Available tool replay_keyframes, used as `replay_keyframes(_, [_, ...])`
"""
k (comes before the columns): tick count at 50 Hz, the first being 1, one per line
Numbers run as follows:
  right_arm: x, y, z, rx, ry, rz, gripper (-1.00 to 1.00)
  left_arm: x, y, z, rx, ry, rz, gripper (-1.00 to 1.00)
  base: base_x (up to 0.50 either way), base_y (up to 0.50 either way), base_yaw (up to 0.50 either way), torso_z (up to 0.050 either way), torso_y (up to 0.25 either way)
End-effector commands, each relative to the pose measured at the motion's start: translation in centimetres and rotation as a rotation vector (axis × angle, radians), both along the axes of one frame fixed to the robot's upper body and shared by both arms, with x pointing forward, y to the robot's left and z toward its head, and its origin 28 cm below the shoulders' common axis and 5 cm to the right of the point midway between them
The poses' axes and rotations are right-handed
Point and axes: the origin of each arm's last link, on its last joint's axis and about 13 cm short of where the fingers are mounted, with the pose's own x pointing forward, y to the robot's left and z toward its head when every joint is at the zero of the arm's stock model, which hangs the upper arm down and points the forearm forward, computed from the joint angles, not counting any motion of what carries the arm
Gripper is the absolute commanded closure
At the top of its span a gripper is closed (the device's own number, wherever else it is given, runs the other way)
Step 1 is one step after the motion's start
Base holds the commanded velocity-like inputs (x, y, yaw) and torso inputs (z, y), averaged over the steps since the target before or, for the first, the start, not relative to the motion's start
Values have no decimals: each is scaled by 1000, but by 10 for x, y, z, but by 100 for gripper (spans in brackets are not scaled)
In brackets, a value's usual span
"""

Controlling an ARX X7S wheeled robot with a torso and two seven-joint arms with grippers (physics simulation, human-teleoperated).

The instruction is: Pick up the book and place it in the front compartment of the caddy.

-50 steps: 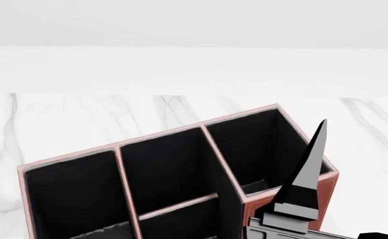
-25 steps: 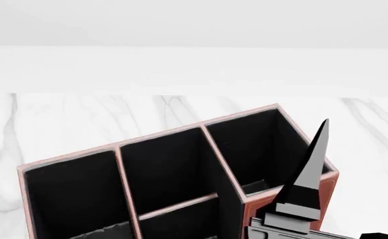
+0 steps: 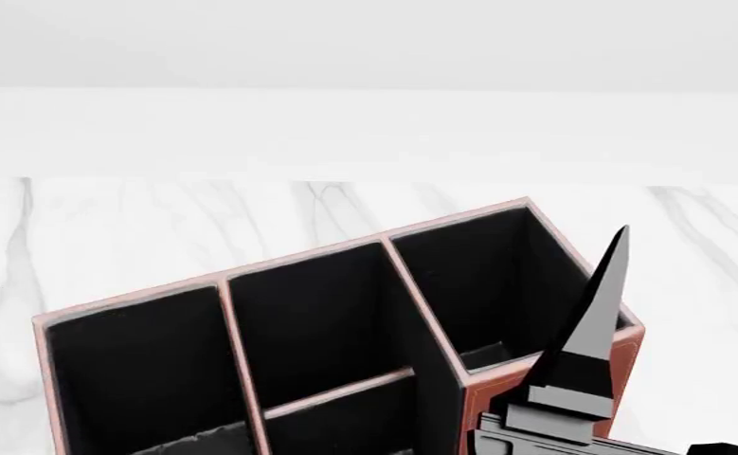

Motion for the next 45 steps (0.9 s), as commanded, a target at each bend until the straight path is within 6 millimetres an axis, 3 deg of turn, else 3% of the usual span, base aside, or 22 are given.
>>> replay_keyframes(1, [3, 0, -2, -42, -28, 11, -100, 7, -2, 17, -46, -15, -40, 100, 0, 0, 0, 0, 0])
replay_keyframes(9, [3, -1, -2, -42, -28, 9, -100, 10, 10, 39, -47, -41, -107, 100, 0, 0, 0, 0, 0])
replay_keyframes(19, [3, -1, -2, -41, -24, 12, -100, 25, 26, 70, -90, -118, -60, 100, 0, 0, 0, 0, 0])
replay_keyframes(28, [4, -1, -3, -42, -17, 19, -100, 35, 34, 109, -87, -180, -56, 100, 0, 0, 0, 0, 0])
replay_keyframes(36, [3, -2, -3, -39, -18, 17, -100, 48, 39, 156, -123, -256, -27, 100, 0, 0, 0, 0, 2])
replay_keyframes(45, [3, -2, -2, -38, -19, 17, -100, 57, 45, 190, -118, -293, -28, 100, 0, 0, 0, 0, 0])
